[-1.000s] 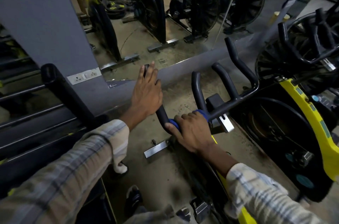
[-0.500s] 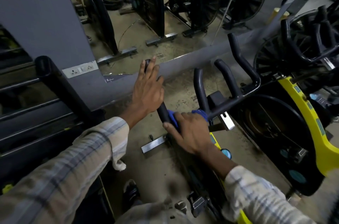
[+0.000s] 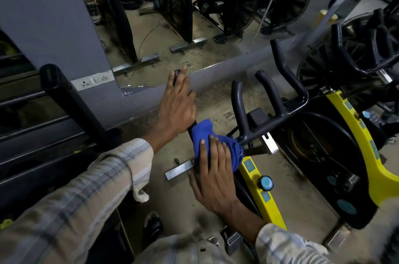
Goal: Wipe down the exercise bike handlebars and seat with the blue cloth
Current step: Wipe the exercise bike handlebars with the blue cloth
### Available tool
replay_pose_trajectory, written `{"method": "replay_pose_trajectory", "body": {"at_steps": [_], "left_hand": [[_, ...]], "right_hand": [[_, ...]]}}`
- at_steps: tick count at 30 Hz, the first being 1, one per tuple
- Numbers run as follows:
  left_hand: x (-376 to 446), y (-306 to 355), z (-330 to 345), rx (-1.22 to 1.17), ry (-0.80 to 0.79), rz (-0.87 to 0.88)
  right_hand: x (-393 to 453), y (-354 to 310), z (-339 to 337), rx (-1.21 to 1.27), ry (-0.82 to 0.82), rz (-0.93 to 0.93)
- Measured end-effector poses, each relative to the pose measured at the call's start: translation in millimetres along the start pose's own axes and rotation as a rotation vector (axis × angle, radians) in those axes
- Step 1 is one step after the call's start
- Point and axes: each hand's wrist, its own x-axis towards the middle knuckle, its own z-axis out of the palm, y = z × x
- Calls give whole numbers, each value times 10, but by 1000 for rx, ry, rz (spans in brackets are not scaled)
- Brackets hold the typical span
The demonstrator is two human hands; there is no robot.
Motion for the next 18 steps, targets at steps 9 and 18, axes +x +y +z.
{"method": "replay_pose_trajectory", "body": {"at_steps": [9,18], "left_hand": [[401,-480,-166,108,-14,261],[334,-440,-193,13,27,186]], "right_hand": [[442,29,-109,-137,-104,-297],[583,-12,-105,-194,-111,-302]]}}
